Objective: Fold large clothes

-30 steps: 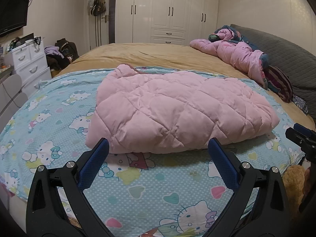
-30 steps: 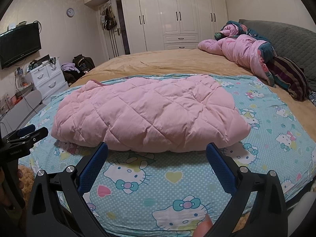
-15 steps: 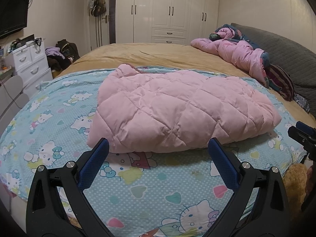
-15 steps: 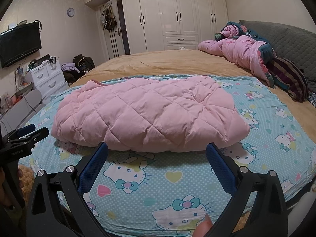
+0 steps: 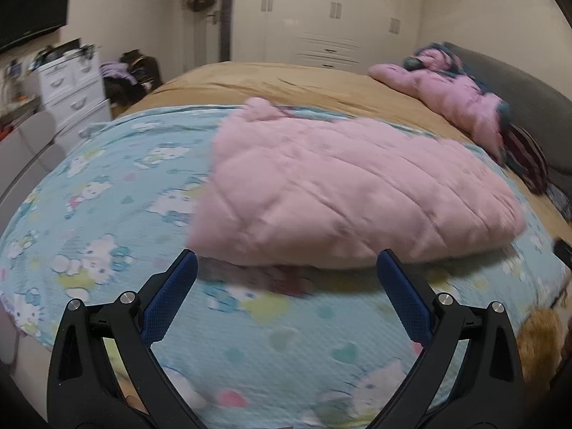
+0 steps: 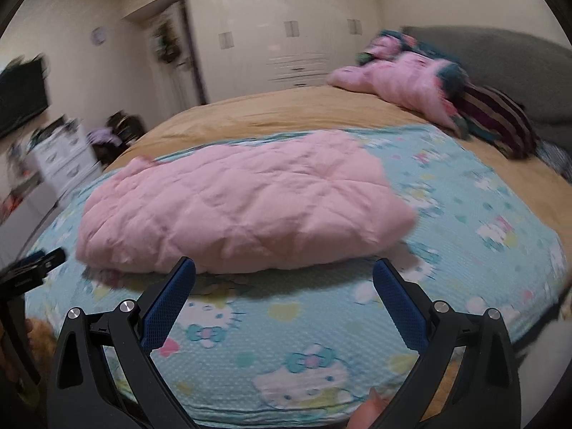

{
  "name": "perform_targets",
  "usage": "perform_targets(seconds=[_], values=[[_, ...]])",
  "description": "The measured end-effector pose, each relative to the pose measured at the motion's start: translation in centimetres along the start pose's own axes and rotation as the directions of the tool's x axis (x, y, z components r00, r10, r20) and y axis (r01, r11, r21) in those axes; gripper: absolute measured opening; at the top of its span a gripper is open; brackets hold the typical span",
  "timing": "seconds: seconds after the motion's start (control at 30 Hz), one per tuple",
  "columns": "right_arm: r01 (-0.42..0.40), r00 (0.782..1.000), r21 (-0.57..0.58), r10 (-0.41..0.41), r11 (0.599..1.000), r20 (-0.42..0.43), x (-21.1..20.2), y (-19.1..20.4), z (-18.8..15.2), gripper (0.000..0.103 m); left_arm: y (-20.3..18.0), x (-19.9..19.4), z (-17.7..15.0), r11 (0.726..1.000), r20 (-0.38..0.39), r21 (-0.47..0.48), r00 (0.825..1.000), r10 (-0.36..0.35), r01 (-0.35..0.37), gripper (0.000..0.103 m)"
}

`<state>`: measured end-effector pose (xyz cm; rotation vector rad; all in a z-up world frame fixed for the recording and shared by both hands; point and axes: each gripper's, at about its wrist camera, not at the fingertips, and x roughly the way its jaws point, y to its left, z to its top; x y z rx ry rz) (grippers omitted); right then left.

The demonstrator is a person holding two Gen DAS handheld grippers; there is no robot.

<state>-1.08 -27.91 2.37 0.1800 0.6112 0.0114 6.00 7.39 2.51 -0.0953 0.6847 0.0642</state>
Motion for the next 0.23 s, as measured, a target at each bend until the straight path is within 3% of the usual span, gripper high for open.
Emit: perform_targets(seconds=[0.1,0.13,0.2,0.23], values=[[0.134,0.991,0.132,-0.137,0.982,0.009,-0.6,-6.1,-0.1,0.099,5.3,0.8,1.9,0.992,-0.015,-0.11,0.998,0.054,-0.055,0.094],[0.227,0.973,0.2,-0.232,0.953,0.0,-1.0,-9.7,-0.5,0.099,7.5,1.0,2.7,0.985,-0.012,-0.138,0.995,0.099,-0.099,0.094],[0.372,0.925,0.298,-0.379,0.879,-0.037,-1.6,-15.9,-1.5,0.099,12.3,1.6,4.3,0.967,-0.009,-0.178,0.983,0.184,-0.183,0.094],[0.482,0.871,0.343,-0.484,0.806,-0.083,-2.0,-20.0,-2.5,0.099,15.9,2.3,5.2,0.944,-0.027,-0.213,0.967,0.253,-0.253,0.094]])
